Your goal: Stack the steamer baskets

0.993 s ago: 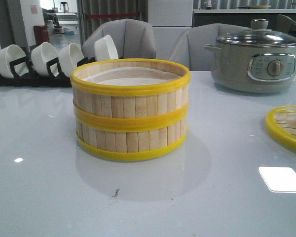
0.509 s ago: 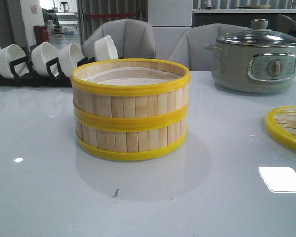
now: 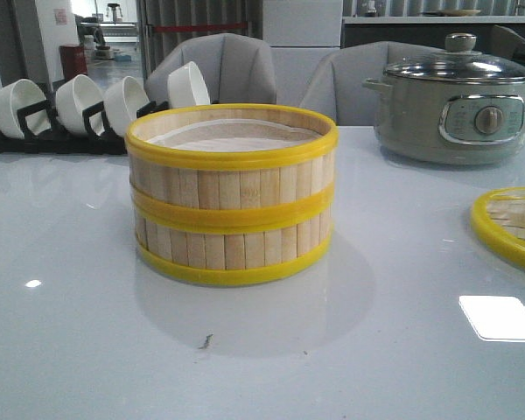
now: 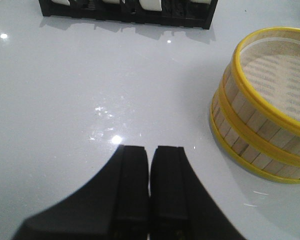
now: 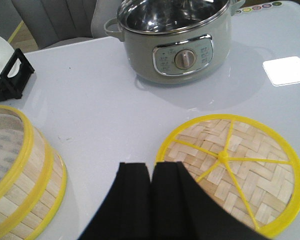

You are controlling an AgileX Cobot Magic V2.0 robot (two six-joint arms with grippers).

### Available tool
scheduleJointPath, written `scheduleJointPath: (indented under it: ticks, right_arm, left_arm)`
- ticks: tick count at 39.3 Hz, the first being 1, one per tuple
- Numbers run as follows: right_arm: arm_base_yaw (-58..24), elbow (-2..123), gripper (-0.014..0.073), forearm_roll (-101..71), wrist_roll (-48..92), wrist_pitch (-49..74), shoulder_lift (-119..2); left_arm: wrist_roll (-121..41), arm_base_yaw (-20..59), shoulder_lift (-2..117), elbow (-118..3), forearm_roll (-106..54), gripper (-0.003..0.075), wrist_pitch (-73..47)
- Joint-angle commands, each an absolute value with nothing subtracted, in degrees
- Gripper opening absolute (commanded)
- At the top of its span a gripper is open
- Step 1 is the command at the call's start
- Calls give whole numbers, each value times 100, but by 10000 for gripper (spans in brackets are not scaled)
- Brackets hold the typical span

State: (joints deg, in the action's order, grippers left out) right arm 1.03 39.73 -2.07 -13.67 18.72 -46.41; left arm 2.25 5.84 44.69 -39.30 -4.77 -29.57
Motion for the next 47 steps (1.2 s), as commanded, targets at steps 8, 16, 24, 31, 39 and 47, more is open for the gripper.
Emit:
scheduleJointPath:
  ticks: [8, 16, 24, 31, 39, 47]
  right_arm:
    - [104, 4196, 99, -159, -1347, 1594, -4676]
    - [104, 4196, 316, -153, -1024, 1835, -4911]
    - [104, 4202, 330, -153, -1013, 1885, -5128]
    - [104, 4214, 330, -117, -811, 2046, -5466]
    - [217, 4537, 330, 286, -779, 2430, -6147]
    - [695, 5608, 330, 423, -779, 3008, -7268]
  left_arm:
    - [256, 620, 4455, -4080, -499, 85, -2495]
    - [256, 620, 4455, -4080, -499, 85, -2495]
    - [256, 620, 4455, -4080, -499, 85, -2495]
    - [256, 620, 4455, -4080, -499, 85, -2495]
    - [256, 620, 4455, -4080, -499, 85, -2495]
    - [256, 620, 4455, -4080, -499, 85, -2495]
